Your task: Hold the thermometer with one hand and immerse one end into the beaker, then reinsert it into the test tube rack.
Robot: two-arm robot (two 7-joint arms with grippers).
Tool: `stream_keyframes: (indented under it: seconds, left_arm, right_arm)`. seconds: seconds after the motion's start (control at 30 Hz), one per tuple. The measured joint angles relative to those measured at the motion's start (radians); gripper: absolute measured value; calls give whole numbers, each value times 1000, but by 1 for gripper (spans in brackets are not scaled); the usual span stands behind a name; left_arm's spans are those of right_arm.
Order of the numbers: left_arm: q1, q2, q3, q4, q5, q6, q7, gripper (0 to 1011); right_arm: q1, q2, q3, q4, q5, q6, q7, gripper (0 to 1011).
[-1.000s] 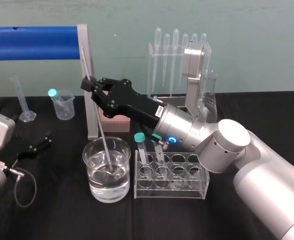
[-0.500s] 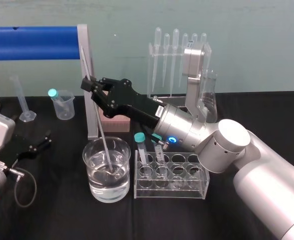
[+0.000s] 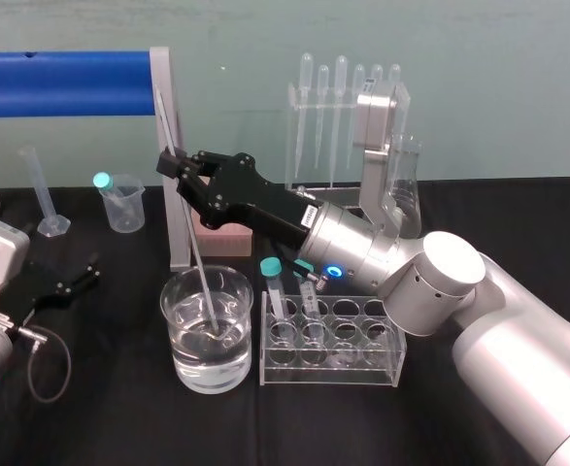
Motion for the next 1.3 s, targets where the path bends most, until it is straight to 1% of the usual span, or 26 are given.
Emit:
stream_keyframes:
  seconds: [1.3]
  left_arm:
    - [0, 0, 0, 0, 0, 0, 0, 1008]
  right_arm:
    - [0, 0, 0, 0, 0, 0, 0, 57]
